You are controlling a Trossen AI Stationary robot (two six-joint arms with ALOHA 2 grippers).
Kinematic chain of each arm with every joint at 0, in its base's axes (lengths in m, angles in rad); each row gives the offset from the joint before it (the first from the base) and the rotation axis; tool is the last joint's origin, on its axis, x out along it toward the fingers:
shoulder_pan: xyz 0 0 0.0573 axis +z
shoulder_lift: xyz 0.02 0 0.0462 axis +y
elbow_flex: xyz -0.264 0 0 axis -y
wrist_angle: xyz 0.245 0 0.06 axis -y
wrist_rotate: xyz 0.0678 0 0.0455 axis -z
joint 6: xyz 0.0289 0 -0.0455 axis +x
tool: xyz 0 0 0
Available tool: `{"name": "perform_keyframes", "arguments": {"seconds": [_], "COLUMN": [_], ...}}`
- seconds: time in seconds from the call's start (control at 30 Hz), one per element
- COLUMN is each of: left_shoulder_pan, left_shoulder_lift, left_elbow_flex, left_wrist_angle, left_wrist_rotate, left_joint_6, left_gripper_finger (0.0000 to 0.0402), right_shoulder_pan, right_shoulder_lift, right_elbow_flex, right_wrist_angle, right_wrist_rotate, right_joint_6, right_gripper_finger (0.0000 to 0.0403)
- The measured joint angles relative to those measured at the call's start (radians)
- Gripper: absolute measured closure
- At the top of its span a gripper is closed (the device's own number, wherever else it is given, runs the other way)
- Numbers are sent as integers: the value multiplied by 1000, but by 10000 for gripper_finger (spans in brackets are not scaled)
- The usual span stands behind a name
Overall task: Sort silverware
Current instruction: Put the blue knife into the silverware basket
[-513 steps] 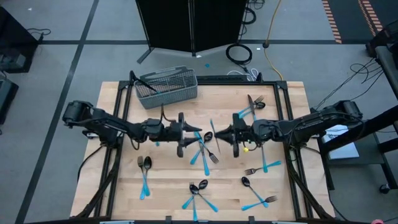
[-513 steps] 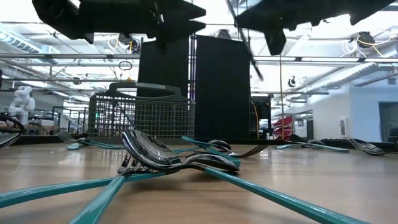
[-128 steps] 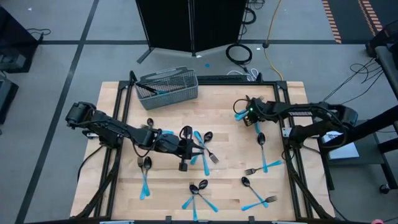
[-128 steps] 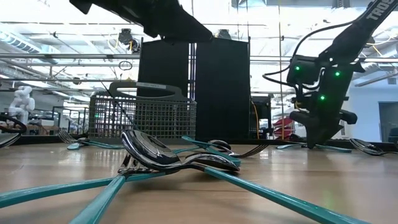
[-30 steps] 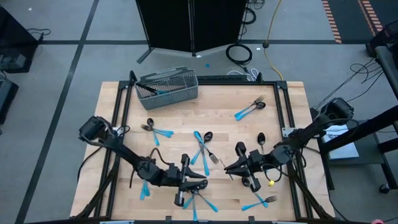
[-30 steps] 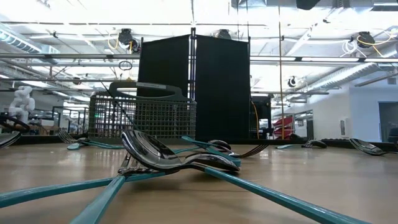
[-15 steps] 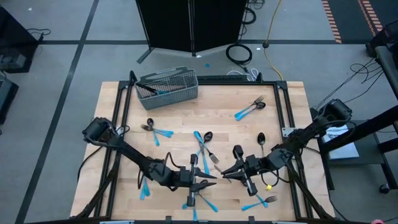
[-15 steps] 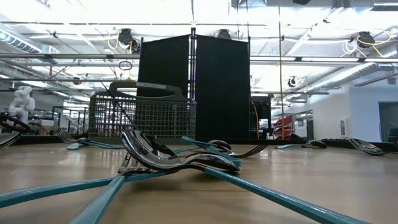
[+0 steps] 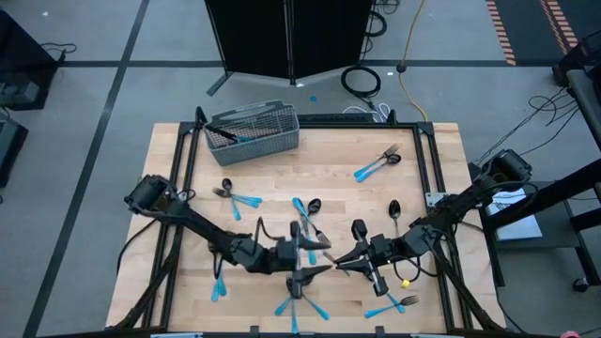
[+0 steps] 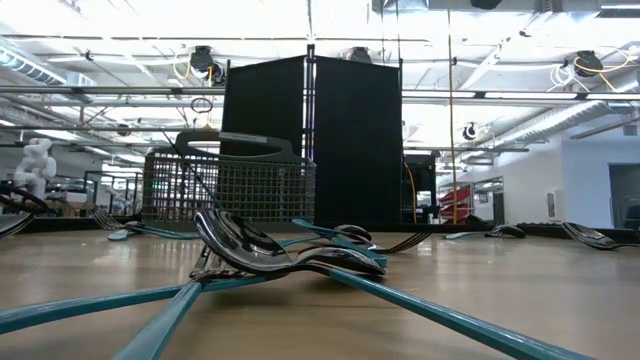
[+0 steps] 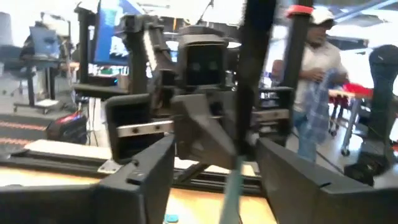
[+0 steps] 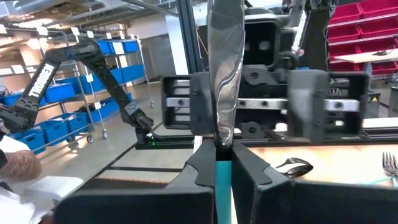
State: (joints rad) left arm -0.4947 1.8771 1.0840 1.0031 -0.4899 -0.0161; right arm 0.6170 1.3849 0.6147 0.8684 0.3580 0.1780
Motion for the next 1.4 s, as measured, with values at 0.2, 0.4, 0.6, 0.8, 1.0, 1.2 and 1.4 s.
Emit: {"name": "perform_keyframes", "arguments": {"seconds": [0.2,0.4,0.6,0.8,1.0,1.2,1.4], "left_shoulder_pan": [24,38,44,43,45,59,62], "left_shoulder_lift": [0,0,0,0,0,0,0], "left_elbow_flex": [0,16,64,82,83,83,83], "left_wrist_angle": [3,8,-33,-111,-108,-120,-119], "left_wrist_rotate": [49,115,121,122,114,111,107], "left_joint_6": [-3,-4,3,3,2,-5,-5], "left_gripper_finger": [149,148,148,148,154,185,223], "right_shoulder_pan": [-1,-2,-14,-14,-15,-16,-16], "right_shoulder_lift": [0,0,0,0,0,0,-1], "right_elbow_flex": [0,0,0,0,0,0,0], "right_wrist_angle": [-13,-7,-5,-5,-2,16,41], "right_wrist_rotate": [-21,-12,22,40,57,65,66], "right_joint_6": [0,-15,-14,-24,-40,-60,-83], "right_gripper_finger": [399,399,399,399,398,398,398]}}
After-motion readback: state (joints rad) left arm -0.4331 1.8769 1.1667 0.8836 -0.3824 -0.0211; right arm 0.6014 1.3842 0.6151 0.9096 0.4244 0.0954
